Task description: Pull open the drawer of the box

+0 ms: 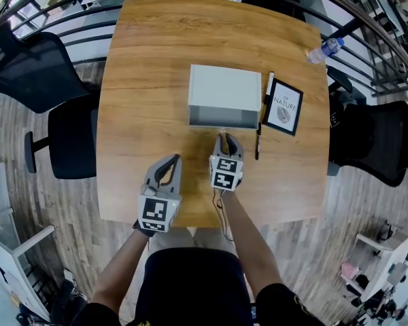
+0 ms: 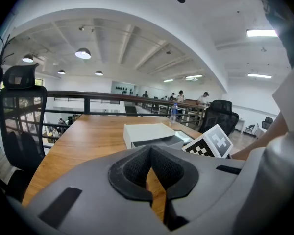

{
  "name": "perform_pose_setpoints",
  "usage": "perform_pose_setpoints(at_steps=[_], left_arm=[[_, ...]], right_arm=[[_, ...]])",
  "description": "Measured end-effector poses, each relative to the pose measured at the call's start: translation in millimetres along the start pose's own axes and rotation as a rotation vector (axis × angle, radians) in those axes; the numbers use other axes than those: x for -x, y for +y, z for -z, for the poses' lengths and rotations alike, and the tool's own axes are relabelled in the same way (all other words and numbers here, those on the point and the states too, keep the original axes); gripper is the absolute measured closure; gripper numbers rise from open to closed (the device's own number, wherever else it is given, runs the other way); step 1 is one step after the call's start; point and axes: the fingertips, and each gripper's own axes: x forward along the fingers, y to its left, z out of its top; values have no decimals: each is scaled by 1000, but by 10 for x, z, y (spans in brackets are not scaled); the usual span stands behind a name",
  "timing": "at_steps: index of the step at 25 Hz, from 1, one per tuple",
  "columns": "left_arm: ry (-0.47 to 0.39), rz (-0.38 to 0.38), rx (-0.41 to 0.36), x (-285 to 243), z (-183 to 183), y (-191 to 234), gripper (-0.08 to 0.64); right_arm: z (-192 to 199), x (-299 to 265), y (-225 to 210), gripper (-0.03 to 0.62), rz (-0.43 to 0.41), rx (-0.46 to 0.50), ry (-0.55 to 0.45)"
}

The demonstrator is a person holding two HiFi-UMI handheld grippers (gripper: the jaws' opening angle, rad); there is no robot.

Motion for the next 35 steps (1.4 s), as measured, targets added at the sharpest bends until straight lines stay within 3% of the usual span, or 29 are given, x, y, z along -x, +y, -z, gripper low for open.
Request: perform_pose_setpoints(at_steps=[5,12,35], left_arm=[[6,-3,1,35,36,11,551],[13,-7,5,56,77,24,551],[10,10,5,81,88,-50,551]], right_arm=[[-60,-112,-1,495,7,16,13],[-82,-101,-8,523,3,23,12],[321,242,57,525,12,-11,67]])
